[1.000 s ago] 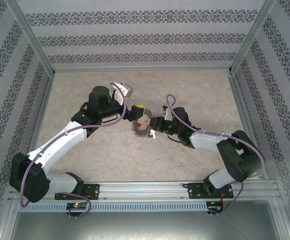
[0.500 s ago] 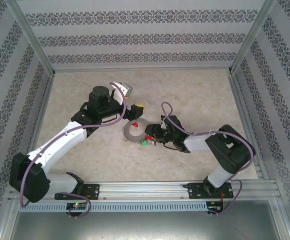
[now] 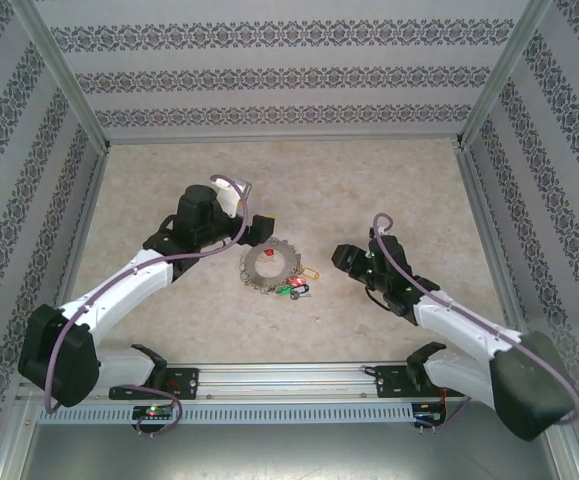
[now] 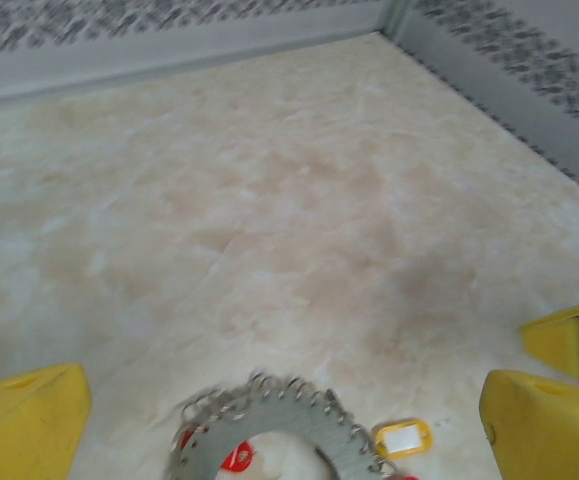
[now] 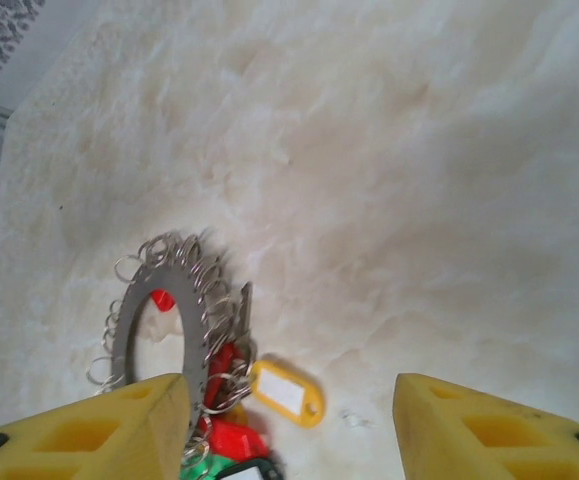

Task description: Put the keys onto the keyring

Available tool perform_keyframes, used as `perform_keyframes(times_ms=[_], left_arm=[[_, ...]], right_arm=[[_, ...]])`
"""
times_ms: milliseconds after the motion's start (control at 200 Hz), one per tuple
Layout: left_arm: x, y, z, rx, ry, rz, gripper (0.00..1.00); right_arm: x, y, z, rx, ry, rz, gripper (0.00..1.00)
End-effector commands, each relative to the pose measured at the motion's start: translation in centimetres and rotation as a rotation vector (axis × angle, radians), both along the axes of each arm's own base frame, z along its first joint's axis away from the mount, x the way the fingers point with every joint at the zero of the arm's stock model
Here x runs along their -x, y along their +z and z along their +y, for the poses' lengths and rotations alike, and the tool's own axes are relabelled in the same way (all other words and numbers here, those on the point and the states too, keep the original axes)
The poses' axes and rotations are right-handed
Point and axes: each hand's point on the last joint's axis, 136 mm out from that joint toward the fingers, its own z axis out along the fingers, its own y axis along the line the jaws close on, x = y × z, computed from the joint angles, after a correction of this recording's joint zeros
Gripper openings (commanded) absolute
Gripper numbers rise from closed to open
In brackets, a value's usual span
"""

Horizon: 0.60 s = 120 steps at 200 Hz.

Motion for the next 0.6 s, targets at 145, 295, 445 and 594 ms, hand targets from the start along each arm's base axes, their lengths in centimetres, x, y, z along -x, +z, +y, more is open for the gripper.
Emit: perform_keyframes(times_ms=[145, 295, 445, 594], left_arm=[[-1.2, -1.1, 8.2, 0.032, 0.334, -0.020, 0.99], [-0.7, -1.6, 14.1, -0.066, 0.513, -0.075, 0.99], [-0.4, -2.4, 18.0, -0.175, 0.604, -0.103, 0.99], [-0.6, -4.1, 19.2, -0.276, 0.609, -0.112, 1.00]], right_arm=[[-2.2, 8.2, -7.2, 0.503, -0.118, -0.395, 0.74], [-3.4, 11.0, -11.8, 0.775, -0.199, -0.451, 0.91], [-5.4, 7.2, -15.4, 0.851, -0.211, -0.359, 0.95], [-7.3, 3.6, -15.9, 0.805, -0.176, -0.342, 0.95]])
